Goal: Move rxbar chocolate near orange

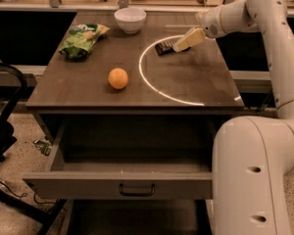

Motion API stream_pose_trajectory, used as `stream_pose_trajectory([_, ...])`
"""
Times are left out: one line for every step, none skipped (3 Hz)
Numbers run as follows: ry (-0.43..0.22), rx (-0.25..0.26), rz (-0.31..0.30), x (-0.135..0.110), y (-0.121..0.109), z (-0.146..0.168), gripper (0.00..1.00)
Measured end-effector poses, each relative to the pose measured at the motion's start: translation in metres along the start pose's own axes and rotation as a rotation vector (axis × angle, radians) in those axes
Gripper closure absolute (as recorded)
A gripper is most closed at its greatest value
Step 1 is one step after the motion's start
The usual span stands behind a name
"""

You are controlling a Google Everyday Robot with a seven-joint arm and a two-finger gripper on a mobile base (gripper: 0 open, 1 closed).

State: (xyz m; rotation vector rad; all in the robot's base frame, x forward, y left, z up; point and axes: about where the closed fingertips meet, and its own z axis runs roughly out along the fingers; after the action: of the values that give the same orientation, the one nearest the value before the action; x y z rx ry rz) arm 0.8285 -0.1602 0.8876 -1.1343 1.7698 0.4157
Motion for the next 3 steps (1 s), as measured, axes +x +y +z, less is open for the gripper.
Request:
stream_pose_trajectory([0.019,-0.017,0.016,0.005,0.001,0.016,0.0])
stream_pose_trajectory([0.047,-0.055,0.033,0.014,0.009,0.034,0.0])
stream_pose_trajectory([0.082,-0.113,0.066,0.03,0.023,0.05,0.0])
